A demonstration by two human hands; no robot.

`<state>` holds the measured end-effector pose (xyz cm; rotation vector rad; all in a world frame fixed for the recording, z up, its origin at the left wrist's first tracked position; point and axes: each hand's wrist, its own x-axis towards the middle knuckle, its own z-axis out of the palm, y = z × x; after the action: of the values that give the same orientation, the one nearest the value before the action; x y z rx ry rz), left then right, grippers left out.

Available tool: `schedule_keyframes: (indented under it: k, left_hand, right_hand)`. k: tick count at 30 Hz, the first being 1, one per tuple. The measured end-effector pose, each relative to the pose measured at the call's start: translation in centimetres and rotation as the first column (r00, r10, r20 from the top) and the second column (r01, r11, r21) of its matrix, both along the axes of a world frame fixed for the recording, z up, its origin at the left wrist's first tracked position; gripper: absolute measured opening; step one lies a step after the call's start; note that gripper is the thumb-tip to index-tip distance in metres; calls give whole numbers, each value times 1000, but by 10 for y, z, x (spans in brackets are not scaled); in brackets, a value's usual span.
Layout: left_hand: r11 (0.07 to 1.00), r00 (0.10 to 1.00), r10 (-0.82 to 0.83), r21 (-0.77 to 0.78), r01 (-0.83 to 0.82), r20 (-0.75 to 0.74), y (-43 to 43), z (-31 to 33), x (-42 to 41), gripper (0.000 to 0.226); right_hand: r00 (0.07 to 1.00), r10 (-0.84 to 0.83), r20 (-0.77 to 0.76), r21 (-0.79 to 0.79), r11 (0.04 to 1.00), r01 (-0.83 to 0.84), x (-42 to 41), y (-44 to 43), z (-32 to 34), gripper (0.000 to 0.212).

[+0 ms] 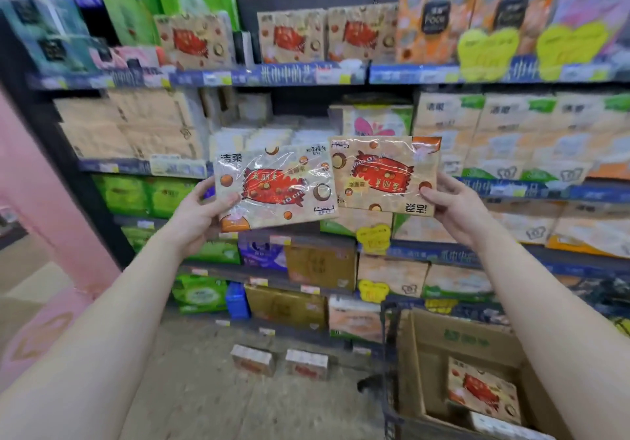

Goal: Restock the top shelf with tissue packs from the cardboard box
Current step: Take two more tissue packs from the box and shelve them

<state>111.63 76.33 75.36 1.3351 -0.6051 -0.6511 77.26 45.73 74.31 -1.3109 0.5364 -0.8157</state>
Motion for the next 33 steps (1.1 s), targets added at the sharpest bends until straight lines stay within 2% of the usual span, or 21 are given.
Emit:
schedule_keyframes:
  k: [3, 6, 7, 11, 14, 15, 19, 24, 27, 30, 33]
  left_hand:
    - [999, 1000, 5, -35, -4, 26, -3, 27, 28, 82]
    - [999, 999, 8, -52, -5, 52, -8, 49, 64, 111]
    - [998, 998, -7, -55, 10, 63, -12, 56, 76, 112]
    - [995, 999, 1, -101, 5, 54, -32, 82, 122, 77]
    - [992, 999, -5, -124, 12, 54, -50, 101, 158, 101]
    - [992, 998, -1, -128, 10, 65, -55, 106, 169, 100]
    - [986, 994, 16, -169, 1, 104, -78, 128, 212, 57]
    - [982, 993, 37, -187, -16, 112, -99, 146, 265, 38]
    - [976, 992, 33, -215, -7, 119, -114, 158, 295, 48]
    - [970, 990, 20, -242, 14, 137, -127, 170, 328, 39]
    - [965, 986, -18, -254, 60, 165, -141, 182, 362, 45]
  right_hand:
    - [999, -20, 33, -21, 1000, 20, 29, -5, 22, 53]
    - [997, -31, 77, -14, 999, 32, 60, -16, 44, 59]
    - [995, -35, 92, -16, 999, 37, 71, -20, 53, 60]
    - [991, -27, 130, -84, 996, 38, 116, -35, 87, 44]
    - [989, -22, 148, -139, 989, 43, 151, -53, 111, 40]
    - [987, -28, 156, -150, 987, 52, 162, -59, 118, 40]
    - [985, -34, 167, -206, 976, 68, 204, -79, 149, 42]
    - [989, -37, 143, -275, 958, 76, 259, -89, 189, 38]
    - [990, -87, 115, -303, 946, 118, 294, -97, 207, 37]
    - [986, -131, 107, -303, 940, 158, 330, -105, 219, 36]
    - [981, -166, 98, -304, 934, 188, 363, -111, 229, 29]
